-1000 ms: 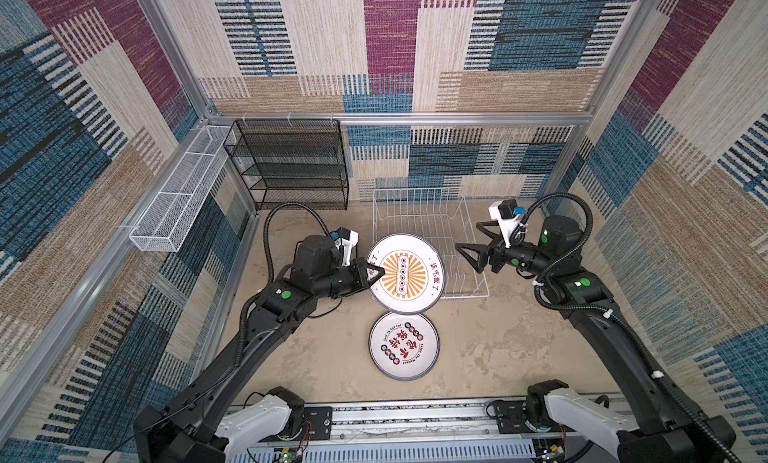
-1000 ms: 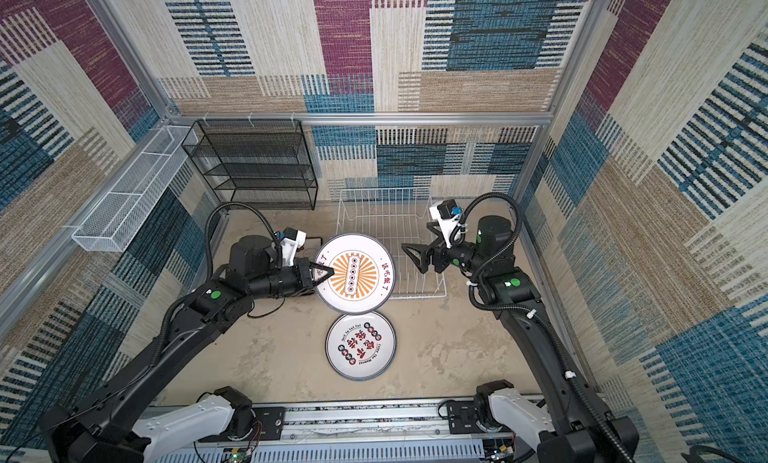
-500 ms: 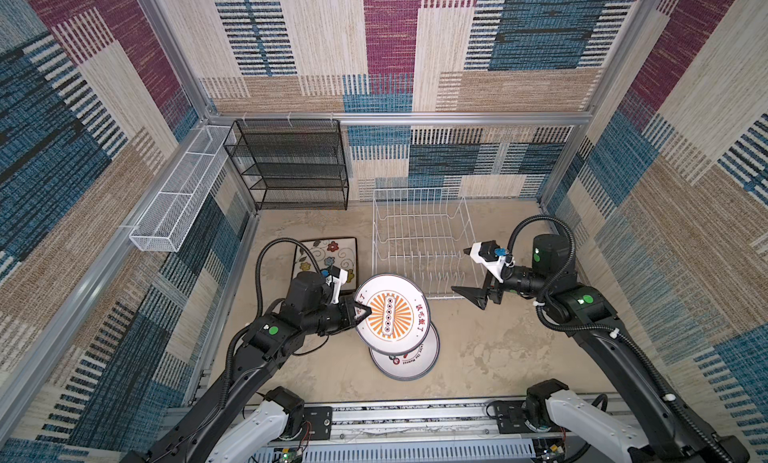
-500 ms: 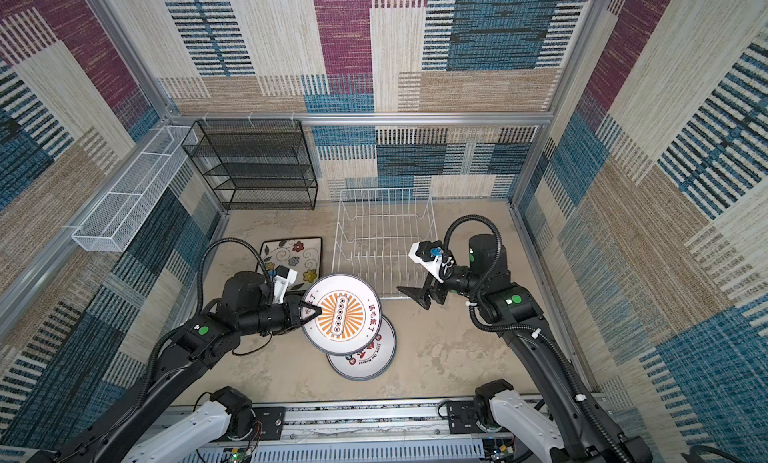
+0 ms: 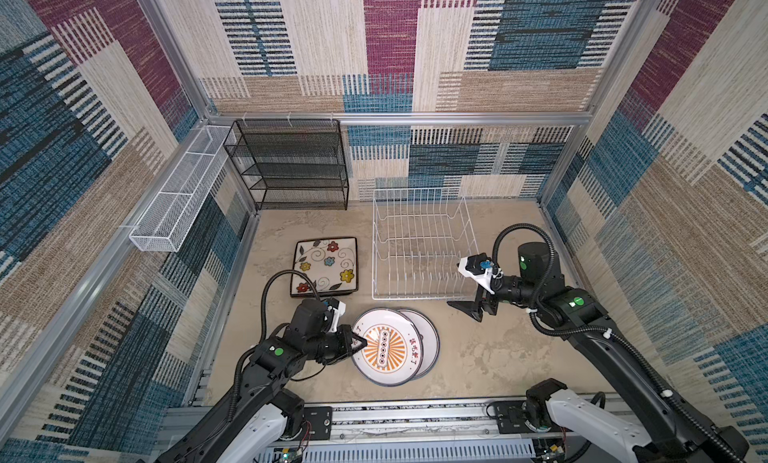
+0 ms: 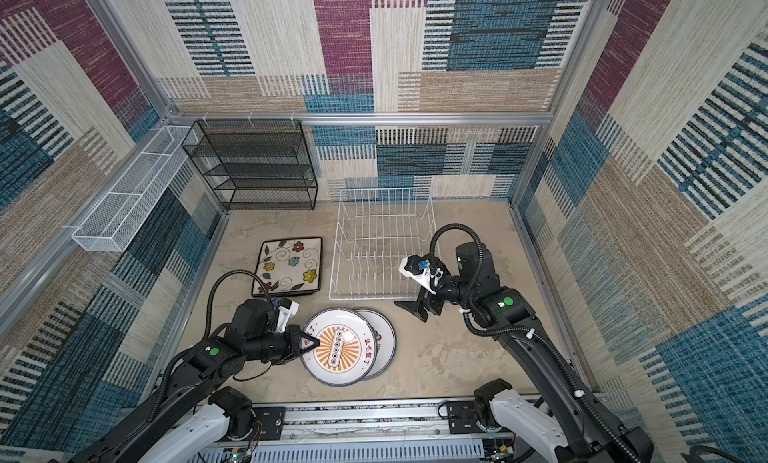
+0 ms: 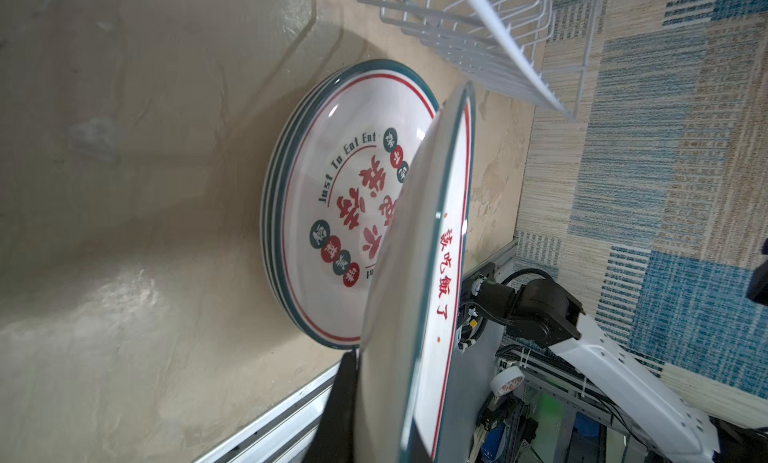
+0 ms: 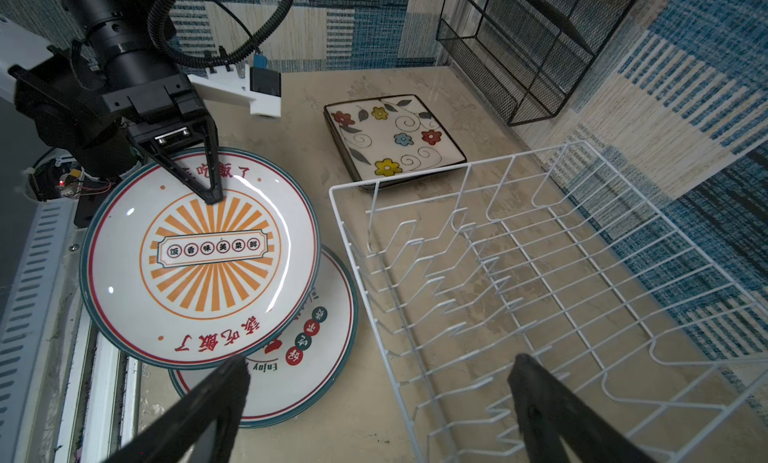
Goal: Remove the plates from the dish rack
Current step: 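Lower the plate onto the stack of printed plates with the left gripper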
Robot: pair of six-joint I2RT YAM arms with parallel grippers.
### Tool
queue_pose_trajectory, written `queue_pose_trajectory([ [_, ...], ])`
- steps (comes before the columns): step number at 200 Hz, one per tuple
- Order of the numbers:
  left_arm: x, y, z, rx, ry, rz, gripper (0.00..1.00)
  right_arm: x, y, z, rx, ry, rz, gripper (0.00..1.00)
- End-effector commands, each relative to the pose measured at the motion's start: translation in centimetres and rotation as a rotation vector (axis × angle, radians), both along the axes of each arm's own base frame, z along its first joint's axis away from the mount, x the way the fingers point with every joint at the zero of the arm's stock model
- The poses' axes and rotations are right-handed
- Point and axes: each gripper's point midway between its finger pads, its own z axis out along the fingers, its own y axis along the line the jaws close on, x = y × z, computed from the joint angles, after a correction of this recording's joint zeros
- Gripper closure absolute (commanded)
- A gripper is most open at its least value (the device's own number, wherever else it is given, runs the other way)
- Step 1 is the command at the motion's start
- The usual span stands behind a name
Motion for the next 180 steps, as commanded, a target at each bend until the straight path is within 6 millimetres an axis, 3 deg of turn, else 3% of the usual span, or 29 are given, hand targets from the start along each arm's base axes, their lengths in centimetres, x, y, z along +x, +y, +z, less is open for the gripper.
queue_pose_trajectory([
  [1,1.0,-0.9,0.5,-0.065,-0.029,0.013,1.0,-0.1,-0.2,-0.9,-0.037,0.01,-0.002,0.0],
  [93,3.1,-2.4,-2.6,-0.072,0.031,0.018,1.0,0.6,-0.1,-1.8,-0.061,0.022,-0.021,0.0],
  [123,2.8,-3.0,-3.0,-0.074,0.069,-0.021,1.0,0.7,-0.2,-1.8,-0.059,0.016,-0.031,0.0],
  [180,2.3,-2.3,-4.0,-0.003,0.131,-0.019,0.7,0.7,-0.1,-2.0,-0.041,0.02,-0.036,0.0],
])
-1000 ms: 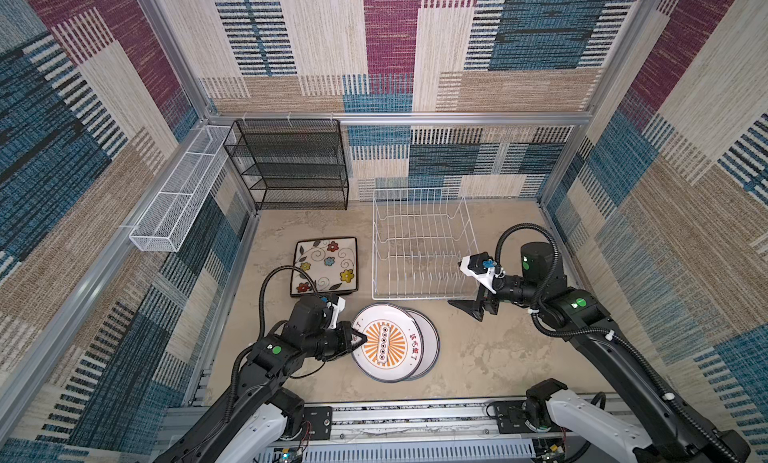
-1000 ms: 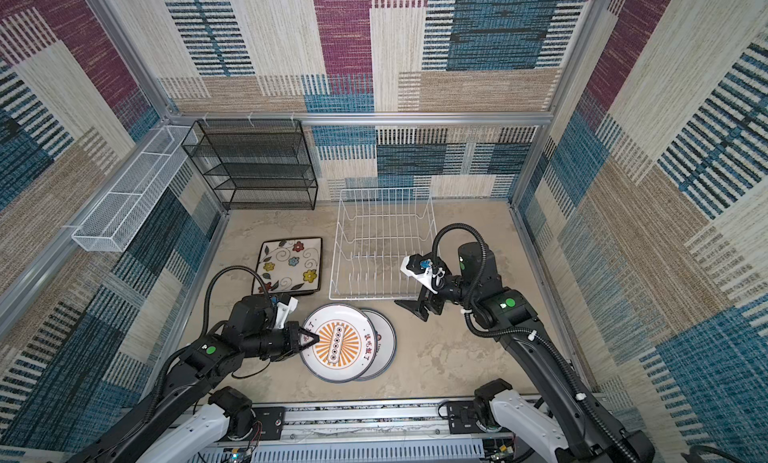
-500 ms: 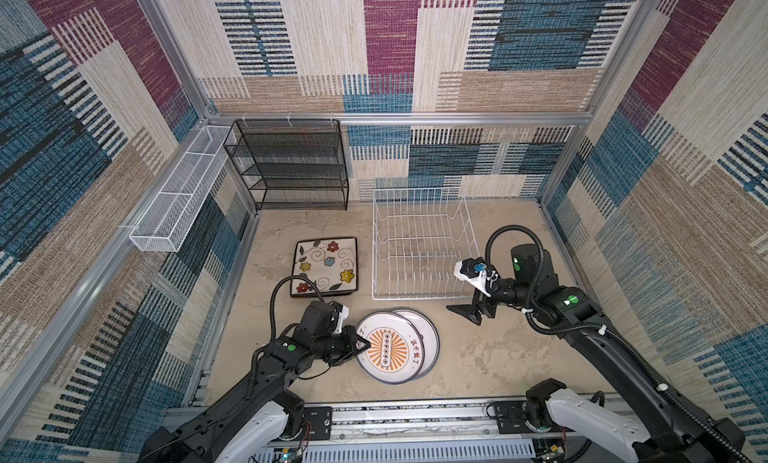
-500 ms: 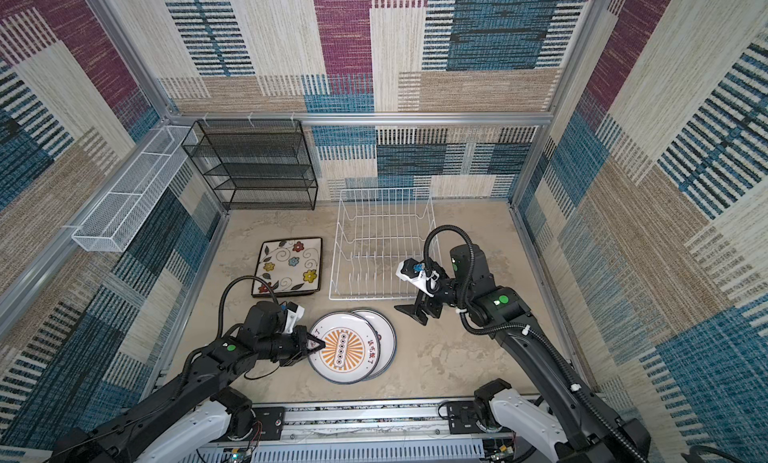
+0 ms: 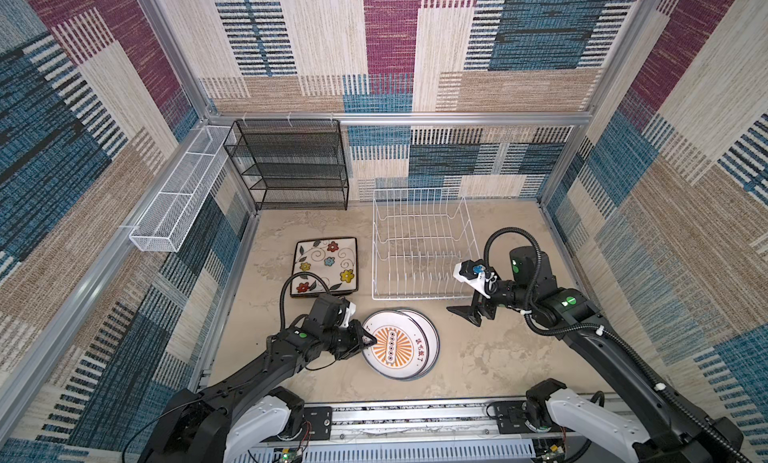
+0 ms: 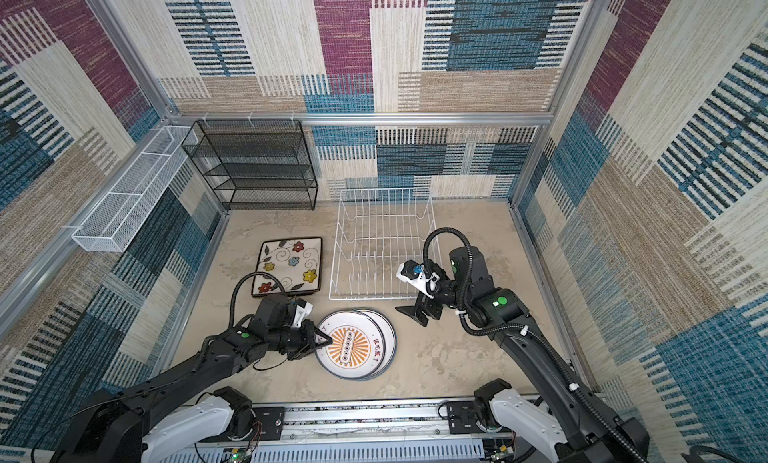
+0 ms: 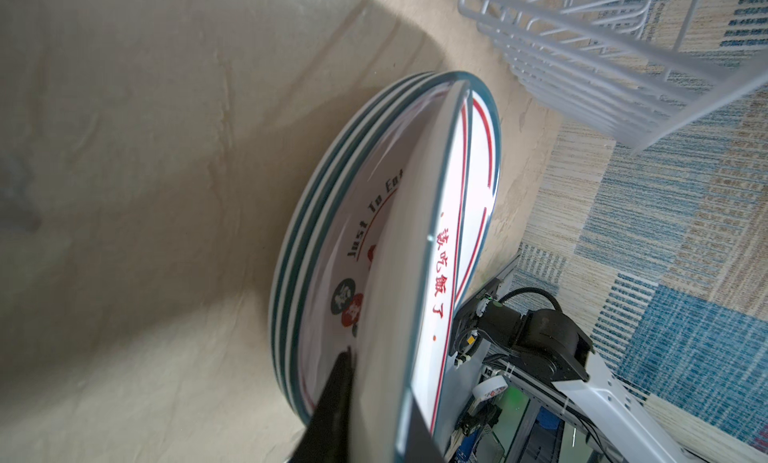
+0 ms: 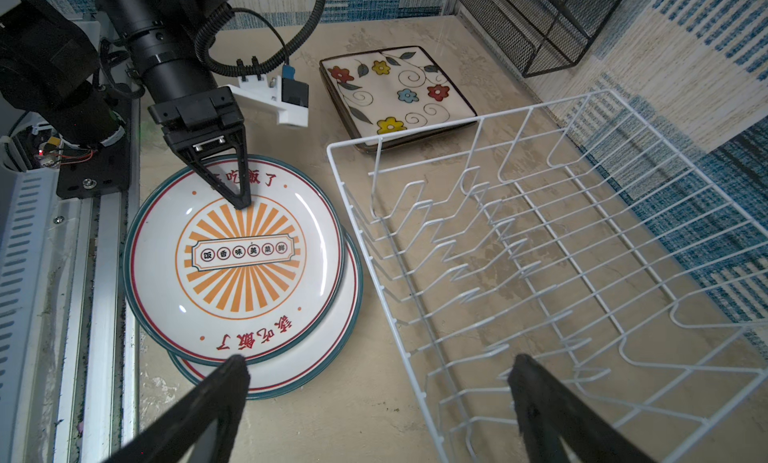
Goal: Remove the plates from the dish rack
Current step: 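Lower the plate onto the stack of printed plates with the left gripper, then open the left gripper and release the plate on the stack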
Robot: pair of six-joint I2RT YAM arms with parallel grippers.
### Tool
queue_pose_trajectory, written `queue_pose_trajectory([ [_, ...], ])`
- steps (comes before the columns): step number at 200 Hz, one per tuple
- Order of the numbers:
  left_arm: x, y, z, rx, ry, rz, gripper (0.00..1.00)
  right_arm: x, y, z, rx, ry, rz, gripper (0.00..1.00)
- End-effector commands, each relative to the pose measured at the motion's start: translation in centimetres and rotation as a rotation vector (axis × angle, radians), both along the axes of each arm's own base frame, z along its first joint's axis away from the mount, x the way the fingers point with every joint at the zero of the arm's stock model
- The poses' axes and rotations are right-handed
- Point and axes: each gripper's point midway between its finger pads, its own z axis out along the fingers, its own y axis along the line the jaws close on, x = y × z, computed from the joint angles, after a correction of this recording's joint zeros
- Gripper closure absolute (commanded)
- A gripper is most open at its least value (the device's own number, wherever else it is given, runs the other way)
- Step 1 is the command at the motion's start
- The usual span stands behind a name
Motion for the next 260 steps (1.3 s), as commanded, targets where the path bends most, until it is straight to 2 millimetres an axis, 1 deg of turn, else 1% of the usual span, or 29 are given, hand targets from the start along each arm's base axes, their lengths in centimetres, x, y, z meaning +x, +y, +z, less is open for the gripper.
queue_pose_trajectory([
  [1,-0.1,0.0,0.2,0.012,0.002,-0.023,0.69,0.5,0.2,0.6,0.02,-0.028,-0.003,0.0],
  [17,-0.3,0.1,0.4,0.03,0.011,-0.038,0.6,0.7,0.3,0.7,0.022,-0.031,-0.004,0.0],
  [20,0.0,0.4,0.2,0.056,0.001,-0.022,0.58,0.7,0.4,0.8,0.023,-0.032,-0.002,0.0],
  [31,0.1,0.7,0.2,0.08,0.001,-0.021,0.5,0.7,0.4,0.8,0.024,-0.031,-0.002,0.0],
  [46,0.1,1.0,0.4,0.106,0.004,-0.023,0.43,0.8,0.4,0.9,0.024,-0.032,-0.002,0.0],
  [62,0.0,1.3,0.5,0.134,0.013,-0.026,0.39,0.9,0.4,0.8,0.026,-0.031,-0.003,0.0],
  [88,-0.1,1.8,0.8,0.181,0.022,-0.037,0.38,0.9,0.5,0.7,0.026,-0.028,-0.003,0.0],
  [116,0.1,1.8,0.8,0.188,0.03,-0.031,0.39,0.9,0.5,0.7,0.031,-0.024,-0.012,0.0],
  [138,0.4,1.8,0.8,0.195,0.033,-0.025,0.4,0.9,0.4,0.3,0.027,-0.019,-0.012,0.0],
  [154,0.8,1.6,0.9,0.195,0.03,-0.024,0.4,1.0,0.4,0.1,0.02,-0.013,-0.015,0.0],
  [196,1.7,0.8,1.1,0.191,0.032,-0.037,0.41,1.2,0.5,0.2,0.027,-0.01,-0.02,0.0],
  [225,1.8,0.6,0.7,0.205,0.05,-0.046,0.41,1.3,0.4,0.0,0.022,-0.004,-0.027,0.0],
  [260,1.8,0.0,0.7,0.207,0.053,-0.061,0.41,1.3,0.4,-0.2,0.021,0.0,-0.03,0.0],
])
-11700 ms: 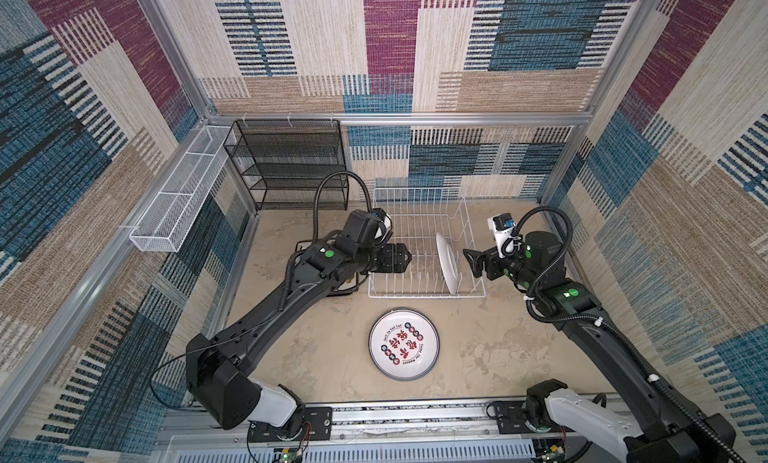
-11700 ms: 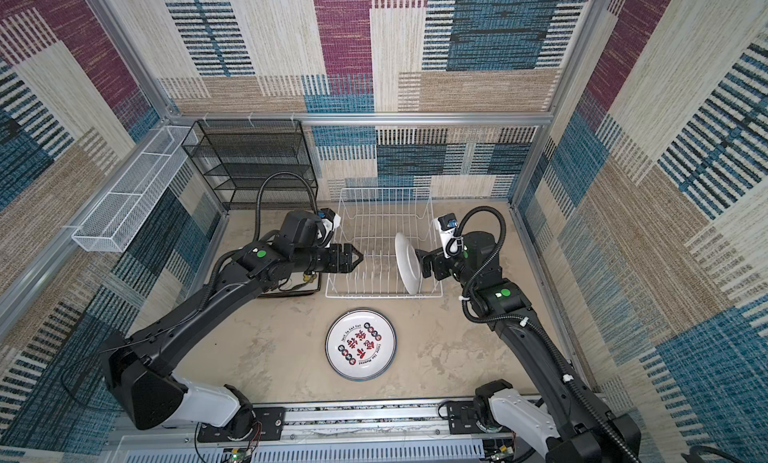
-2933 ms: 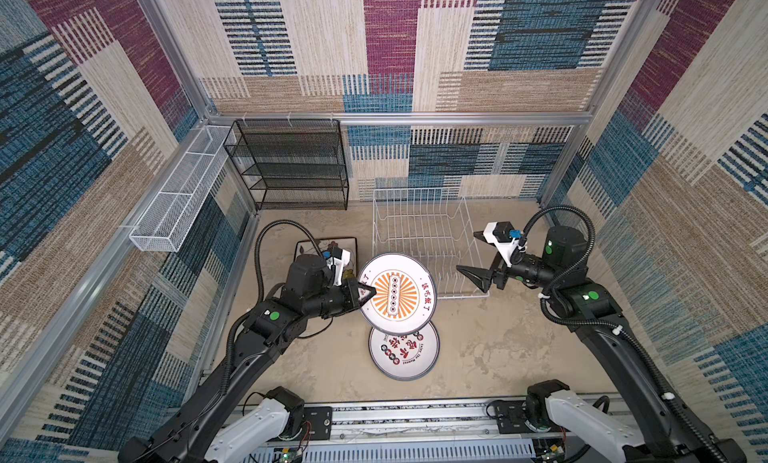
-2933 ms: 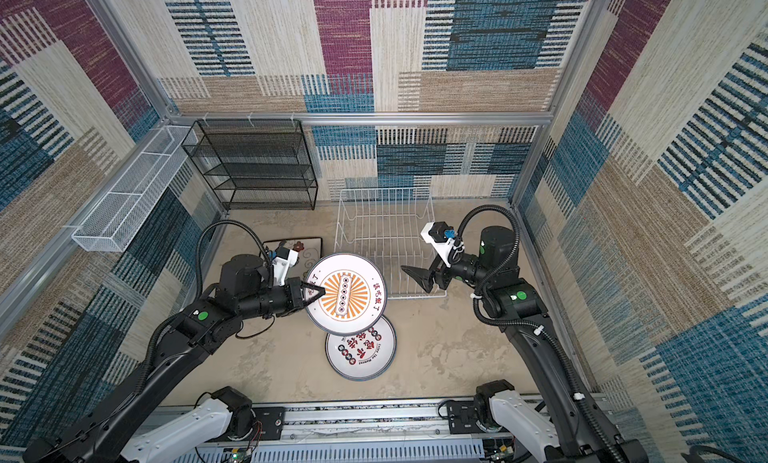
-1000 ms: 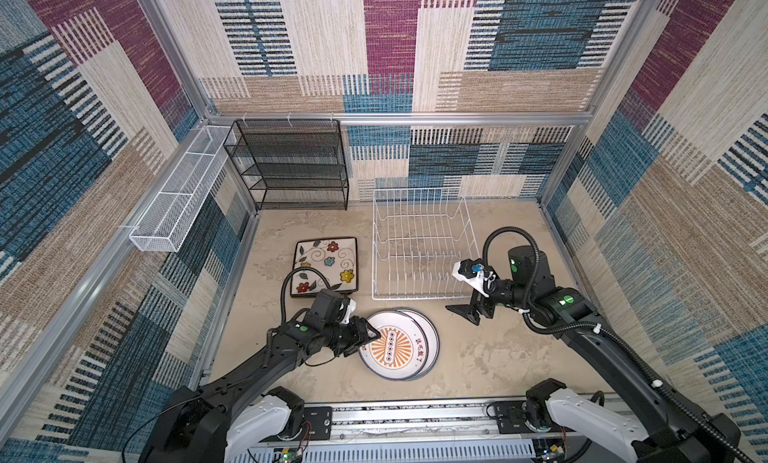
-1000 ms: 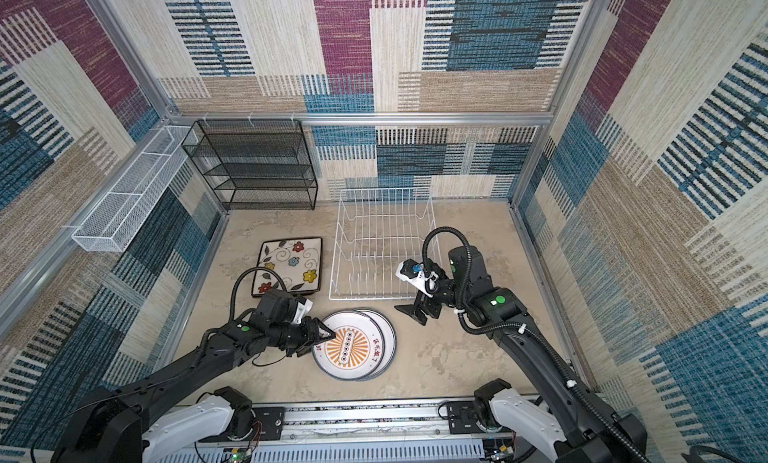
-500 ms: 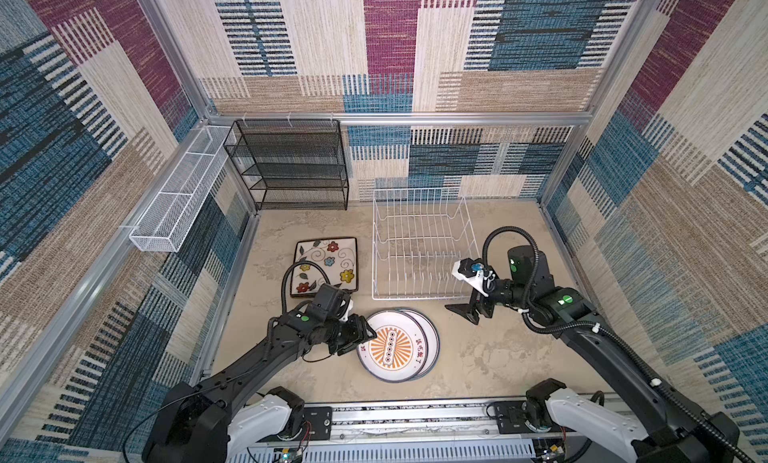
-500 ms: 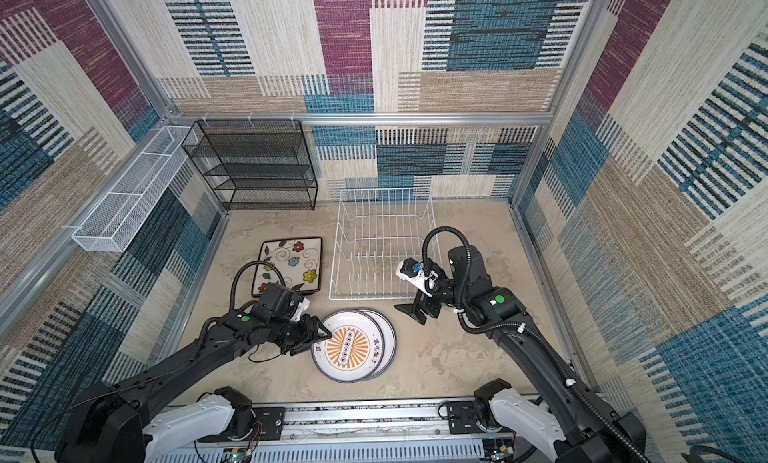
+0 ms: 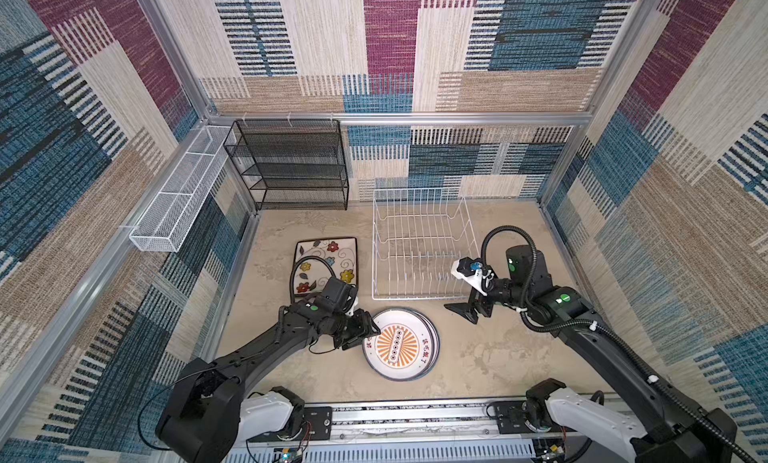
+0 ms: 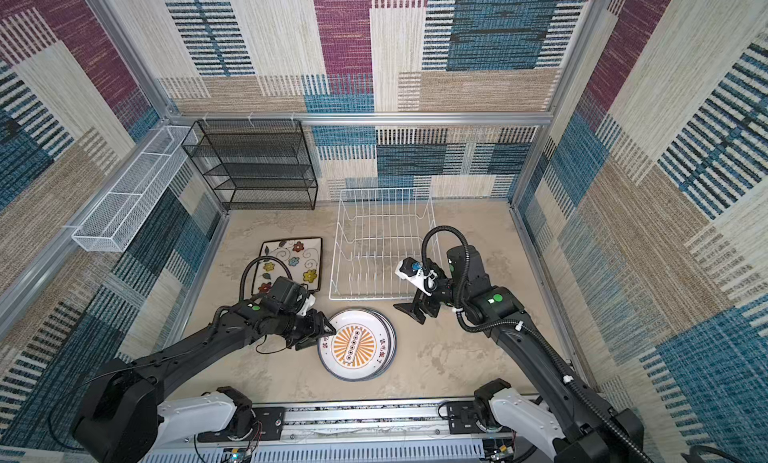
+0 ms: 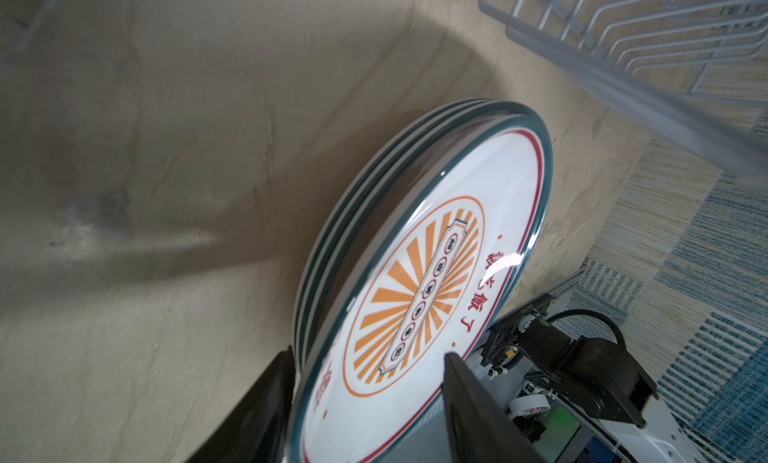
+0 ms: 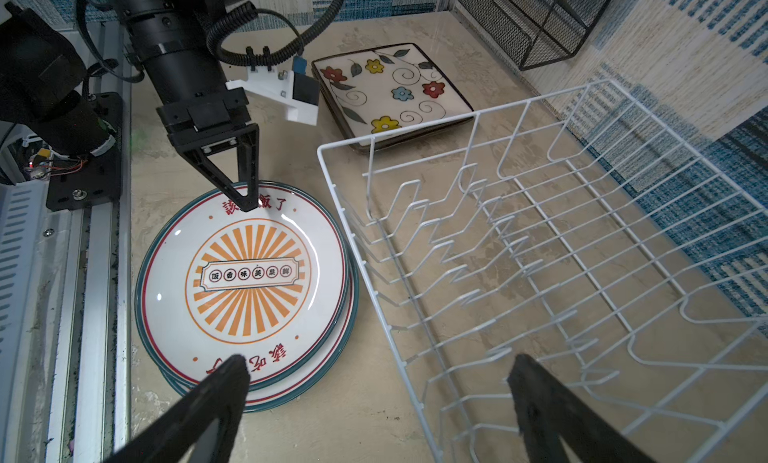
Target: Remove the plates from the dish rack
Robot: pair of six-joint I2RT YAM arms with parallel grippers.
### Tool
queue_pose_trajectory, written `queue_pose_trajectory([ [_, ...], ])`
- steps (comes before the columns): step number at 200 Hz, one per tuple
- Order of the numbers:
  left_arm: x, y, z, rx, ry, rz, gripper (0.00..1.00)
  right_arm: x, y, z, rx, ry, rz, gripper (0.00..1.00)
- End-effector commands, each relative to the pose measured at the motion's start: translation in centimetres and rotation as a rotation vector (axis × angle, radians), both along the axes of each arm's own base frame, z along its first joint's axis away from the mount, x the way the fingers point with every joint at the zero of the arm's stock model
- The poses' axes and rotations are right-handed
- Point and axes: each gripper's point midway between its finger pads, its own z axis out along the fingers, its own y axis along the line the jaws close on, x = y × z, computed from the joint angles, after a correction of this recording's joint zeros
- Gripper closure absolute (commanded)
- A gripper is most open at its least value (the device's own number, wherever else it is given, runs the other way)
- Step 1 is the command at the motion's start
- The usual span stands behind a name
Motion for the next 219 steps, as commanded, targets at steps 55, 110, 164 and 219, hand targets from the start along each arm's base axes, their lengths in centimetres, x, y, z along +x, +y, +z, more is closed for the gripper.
queue_pose_trajectory([
  [55,0.2,-0.2,0.6,0.017,-0.03,-0.026,0.41,0.5,0.0,0.3,0.007,-0.03,-0.014,0.0],
  [110,0.6,1.1,2.8,0.076,-0.119,-0.028,0.35,1.2,-0.4,1.6,0.058,-0.1,-0.084,0.0],
  [164,2.6,3.5,9.4,0.151,-0.42,-0.012,0.15,3.3,-3.1,6.0,0.165,-0.284,-0.316,0.0],
  [219,5.1,9.1,17.0,0.38,-0.826,0.102,0.01,6.9,-10.7,8.9,0.249,-0.451,-0.811,0.0],
])
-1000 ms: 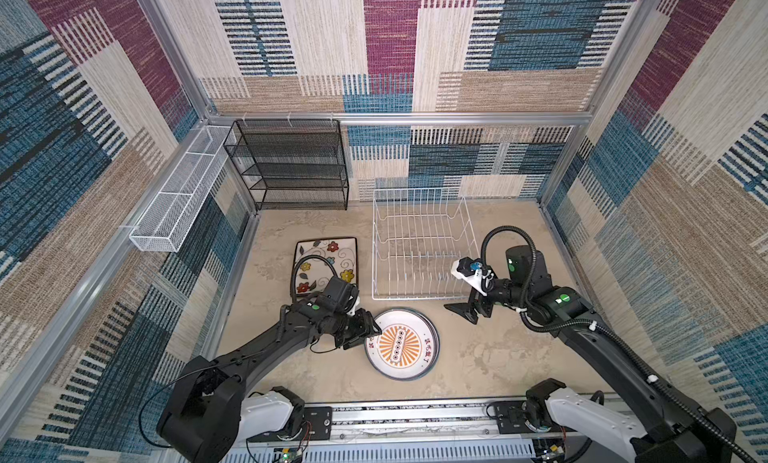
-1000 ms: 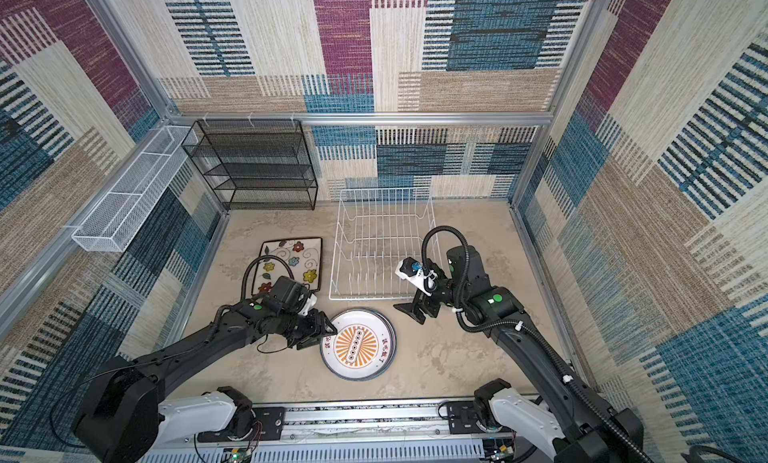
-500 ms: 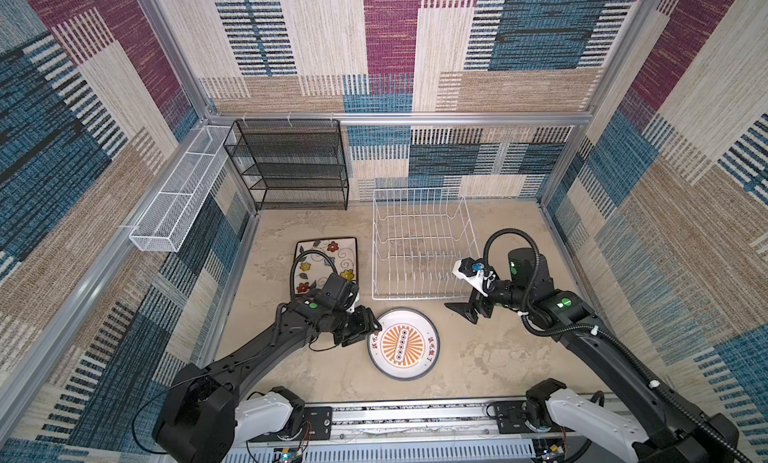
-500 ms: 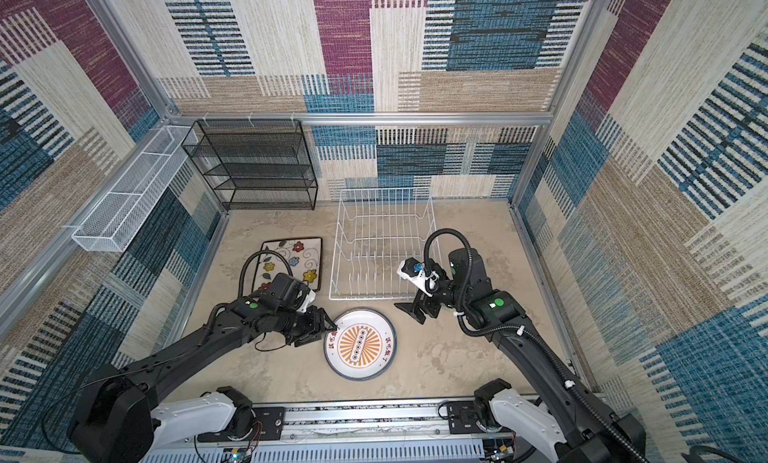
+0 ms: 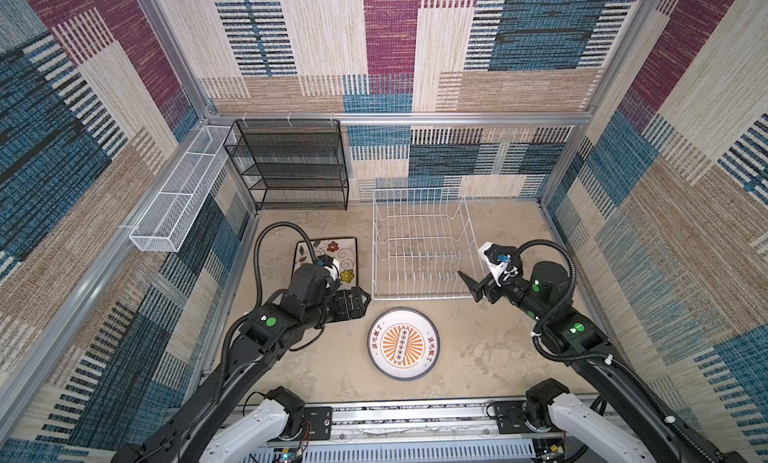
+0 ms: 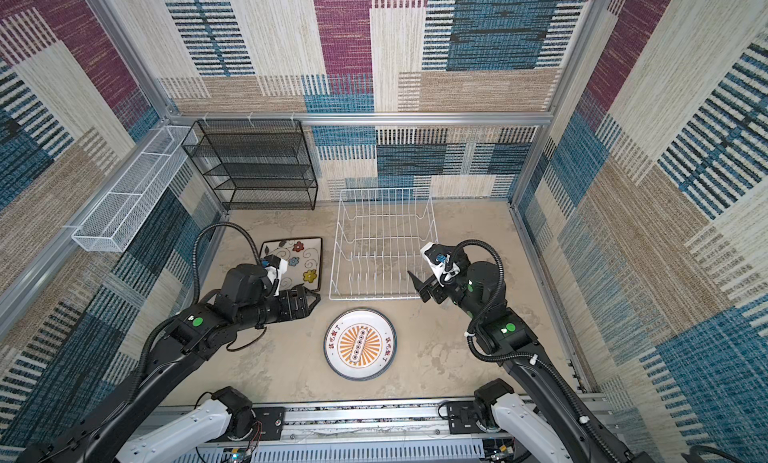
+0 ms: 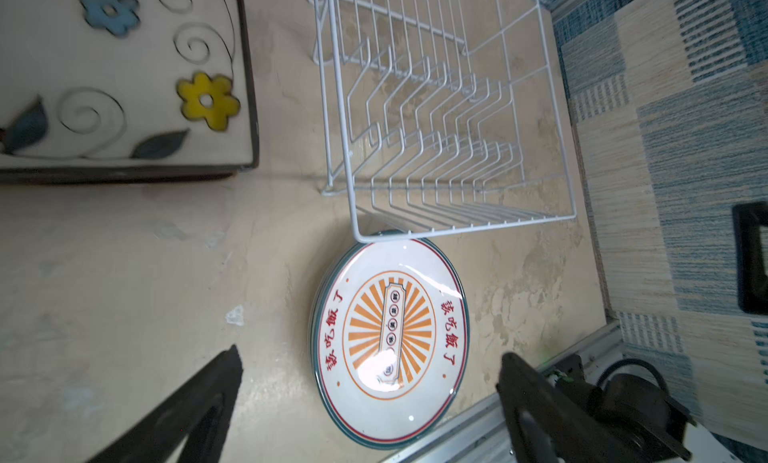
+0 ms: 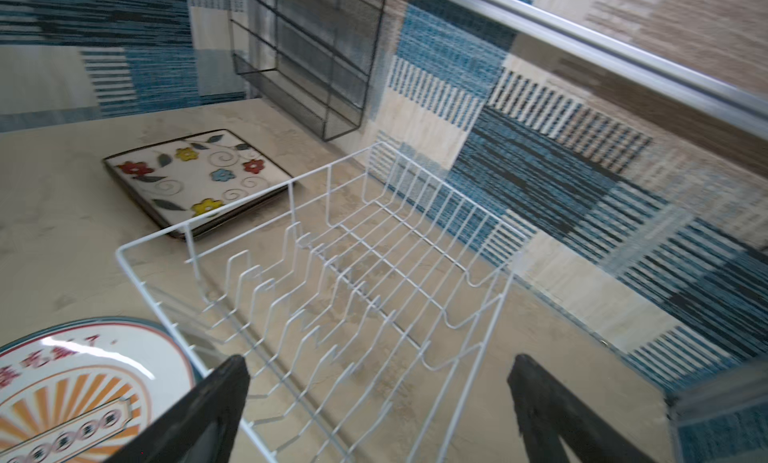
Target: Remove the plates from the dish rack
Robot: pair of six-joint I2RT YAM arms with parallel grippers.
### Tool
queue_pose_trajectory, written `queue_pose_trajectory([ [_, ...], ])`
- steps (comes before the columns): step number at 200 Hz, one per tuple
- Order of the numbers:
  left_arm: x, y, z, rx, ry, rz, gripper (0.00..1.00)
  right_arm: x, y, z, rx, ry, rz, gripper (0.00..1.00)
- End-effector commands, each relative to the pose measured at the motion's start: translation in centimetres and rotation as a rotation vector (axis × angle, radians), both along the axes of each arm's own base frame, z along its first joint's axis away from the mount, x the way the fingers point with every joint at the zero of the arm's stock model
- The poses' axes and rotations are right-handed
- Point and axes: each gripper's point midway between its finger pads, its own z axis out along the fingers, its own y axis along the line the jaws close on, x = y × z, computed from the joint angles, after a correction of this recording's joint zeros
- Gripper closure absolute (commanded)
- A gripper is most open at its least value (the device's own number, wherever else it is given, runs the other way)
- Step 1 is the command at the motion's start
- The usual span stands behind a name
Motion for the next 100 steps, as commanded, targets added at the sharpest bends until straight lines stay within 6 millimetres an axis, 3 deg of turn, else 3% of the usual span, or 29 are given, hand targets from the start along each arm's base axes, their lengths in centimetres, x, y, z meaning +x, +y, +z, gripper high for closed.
queue_pose_trajectory([
  [1,1.4,4.0,1.8,0.186,-0.185,0.108,0.01,1.7,-4.1,3.1,0.114,-0.116,-0.256,0.0],
  [37,2.3,8.2,4.8,0.273,-0.482,0.283,0.01,1.8,-8.1,3.4,0.295,-0.151,-0.393,0.0],
  [73,2.9,11.9,4.0,0.47,-0.624,0.437,0.01,2.0,-10.8,0.8,0.361,-0.154,-0.489,0.0],
  [100,3.9,12.7,1.6,0.608,-0.636,0.453,0.01,2.5,-12.8,-2.0,0.4,-0.121,-0.584,0.0],
])
